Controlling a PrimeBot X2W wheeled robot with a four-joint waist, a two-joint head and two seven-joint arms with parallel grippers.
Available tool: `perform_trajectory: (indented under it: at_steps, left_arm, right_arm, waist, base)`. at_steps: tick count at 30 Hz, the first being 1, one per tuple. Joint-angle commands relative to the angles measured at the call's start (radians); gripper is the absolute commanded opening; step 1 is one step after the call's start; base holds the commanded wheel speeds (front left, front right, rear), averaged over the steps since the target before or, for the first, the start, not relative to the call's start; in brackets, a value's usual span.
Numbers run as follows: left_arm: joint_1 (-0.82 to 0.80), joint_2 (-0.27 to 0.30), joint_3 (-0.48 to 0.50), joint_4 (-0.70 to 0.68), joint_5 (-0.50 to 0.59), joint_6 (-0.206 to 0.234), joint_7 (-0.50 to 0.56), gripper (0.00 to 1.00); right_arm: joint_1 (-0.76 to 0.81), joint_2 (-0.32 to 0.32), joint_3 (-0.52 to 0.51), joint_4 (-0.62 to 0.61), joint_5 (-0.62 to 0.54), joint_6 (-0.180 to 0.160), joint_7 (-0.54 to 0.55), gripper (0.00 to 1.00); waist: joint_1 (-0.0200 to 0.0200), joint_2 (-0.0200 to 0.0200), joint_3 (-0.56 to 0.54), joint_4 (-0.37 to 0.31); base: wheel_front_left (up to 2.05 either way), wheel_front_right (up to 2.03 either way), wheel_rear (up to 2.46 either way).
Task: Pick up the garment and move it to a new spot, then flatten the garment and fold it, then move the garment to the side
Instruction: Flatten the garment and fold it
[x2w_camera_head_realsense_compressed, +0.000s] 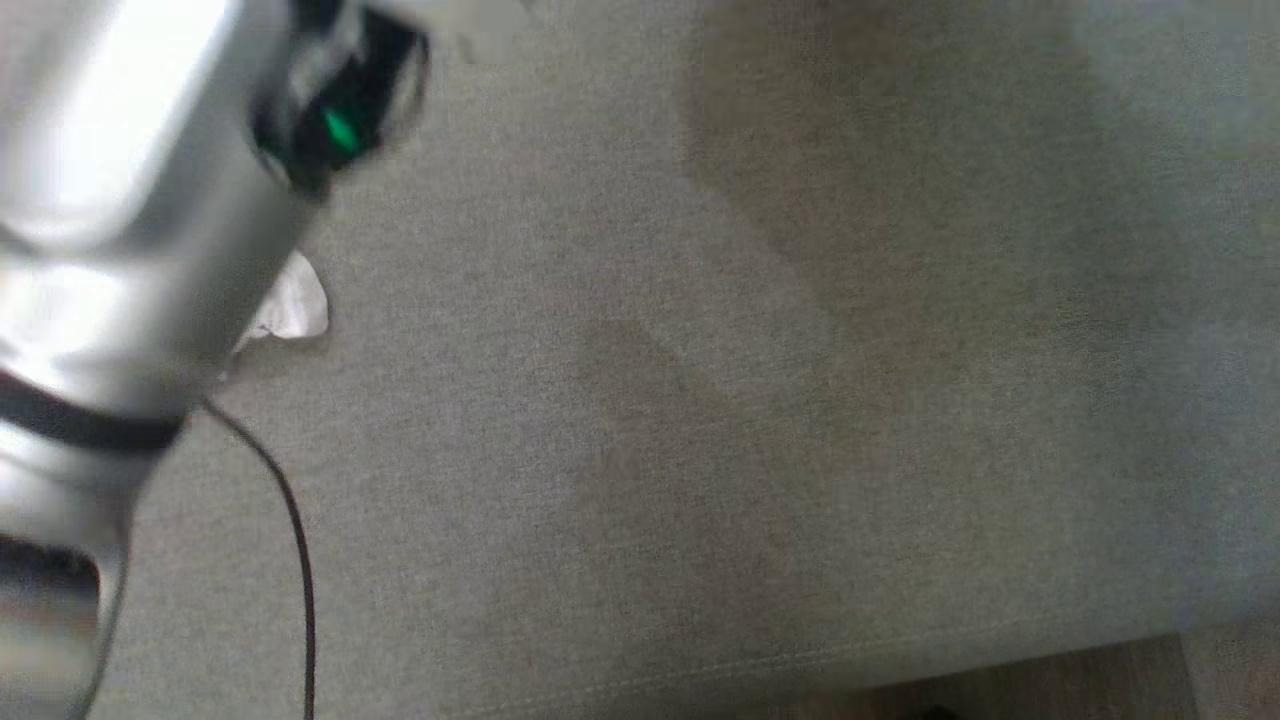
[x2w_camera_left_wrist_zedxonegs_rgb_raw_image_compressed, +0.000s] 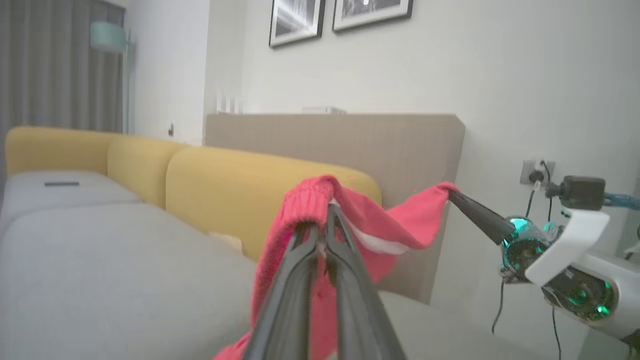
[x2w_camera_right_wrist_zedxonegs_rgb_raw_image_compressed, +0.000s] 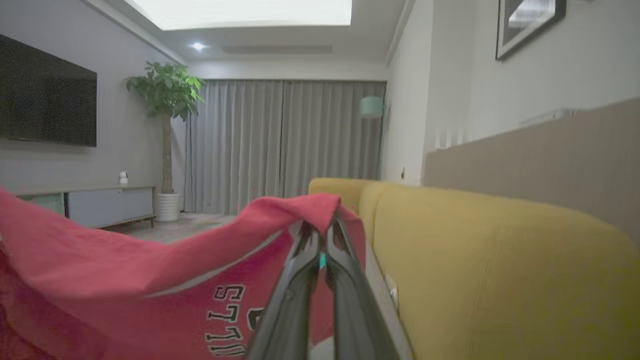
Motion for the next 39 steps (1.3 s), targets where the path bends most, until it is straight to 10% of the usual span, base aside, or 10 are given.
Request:
perform_trajectory:
  at_steps: [1,16,26,39]
  left_arm:
    - [0.03,0.042,0.013,-0.036,0.016,-0.006,-0.004,0.0]
    - [0.683,0.082,-0.149,-0.203,0.117,-0.006,-0.005,0.0]
    - [0.941,0.1,-0.082,-0.292,0.169,-0.006,-0.005,0.0]
    - [0.86,-0.012,0.006,-0.368,-0.011,-0.006,-0.005,0.0]
  right_arm:
    - [0.062,0.013,-0.008,-0.032,0.001,0.004,-0.009,0.0]
    - [0.733,0.079,-0.166,-0.293,0.004,0.004,0.05,0.0]
    - [1.105,0.155,-0.347,-0.612,-0.05,0.004,0.235,0.0]
    - [1.005,0.202,-0.39,-0.596,-0.033,0.004,0.383,0.0]
  waist:
    - [-0.0003,0.0,0.036,0.005]
    - [-0.0003,0.0,-0.054,-0.008]
    - [-0.0003,0.0,-0.153,0.004]
    - [-0.0003,0.0,-0.099,0.085]
  base:
    - [0.0,0.0,0.0]
    - [0.0,0.0,0.0]
    - [0.0,0.0,0.0]
    - [0.0,0.0,0.0]
